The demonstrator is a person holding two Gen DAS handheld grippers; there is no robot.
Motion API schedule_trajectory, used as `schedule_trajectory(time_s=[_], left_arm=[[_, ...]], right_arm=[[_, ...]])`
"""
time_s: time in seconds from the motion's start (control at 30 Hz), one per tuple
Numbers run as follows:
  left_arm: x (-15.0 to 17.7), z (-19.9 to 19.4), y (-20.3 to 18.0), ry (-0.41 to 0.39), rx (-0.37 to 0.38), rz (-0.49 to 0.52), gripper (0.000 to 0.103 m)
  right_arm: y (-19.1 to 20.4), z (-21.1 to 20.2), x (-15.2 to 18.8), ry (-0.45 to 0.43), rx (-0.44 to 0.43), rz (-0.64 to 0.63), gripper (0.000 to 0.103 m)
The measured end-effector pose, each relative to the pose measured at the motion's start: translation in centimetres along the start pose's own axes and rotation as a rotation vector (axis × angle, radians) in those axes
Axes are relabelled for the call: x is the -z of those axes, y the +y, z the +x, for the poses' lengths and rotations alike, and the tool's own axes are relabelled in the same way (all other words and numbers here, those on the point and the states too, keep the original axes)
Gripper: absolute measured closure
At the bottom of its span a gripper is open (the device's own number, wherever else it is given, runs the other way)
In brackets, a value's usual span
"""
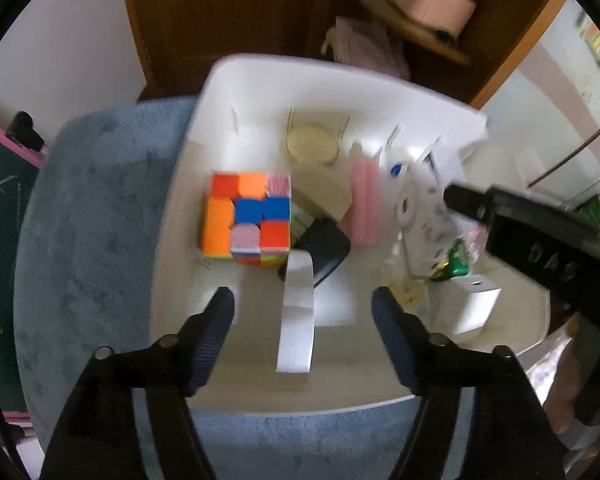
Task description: Organize rigid objects
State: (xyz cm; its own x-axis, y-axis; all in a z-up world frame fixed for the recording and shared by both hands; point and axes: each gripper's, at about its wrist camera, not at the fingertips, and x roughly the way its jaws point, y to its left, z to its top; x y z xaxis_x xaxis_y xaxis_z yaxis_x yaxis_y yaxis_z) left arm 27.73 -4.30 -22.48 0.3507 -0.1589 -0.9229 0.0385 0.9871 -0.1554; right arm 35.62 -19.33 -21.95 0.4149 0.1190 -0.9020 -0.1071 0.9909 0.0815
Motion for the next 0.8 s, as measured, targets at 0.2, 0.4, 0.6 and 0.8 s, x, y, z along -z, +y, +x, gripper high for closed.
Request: schedule_trajectory(time_s=[0.2,0.4,0.6,0.8], left_arm=[[0.4,-3.9,0.7,-0.034,-0.003,-0.005,0.028],[2.1,-9.4,0.5,-0.099,-0.009,0.019,0.028],[4.8,-16.3,0.2,-0.175,0.009,0.074,0.028],[8.7,-22.3,0.5,-0.232,-0.013,0.099,0.021]], right_arm=[[-0.4,-3.1,1.6,-0.029,-0.029,0.021,0.056],[-0.1,-7.8,4.1,-0.081,-0.037,0.024,0.056],[1.1,-14.1,7.4,-0.134,-0.054,0.038,0.056],[2.4,-22.0,11.8,-0.212,-0.059,0.079,0.039]])
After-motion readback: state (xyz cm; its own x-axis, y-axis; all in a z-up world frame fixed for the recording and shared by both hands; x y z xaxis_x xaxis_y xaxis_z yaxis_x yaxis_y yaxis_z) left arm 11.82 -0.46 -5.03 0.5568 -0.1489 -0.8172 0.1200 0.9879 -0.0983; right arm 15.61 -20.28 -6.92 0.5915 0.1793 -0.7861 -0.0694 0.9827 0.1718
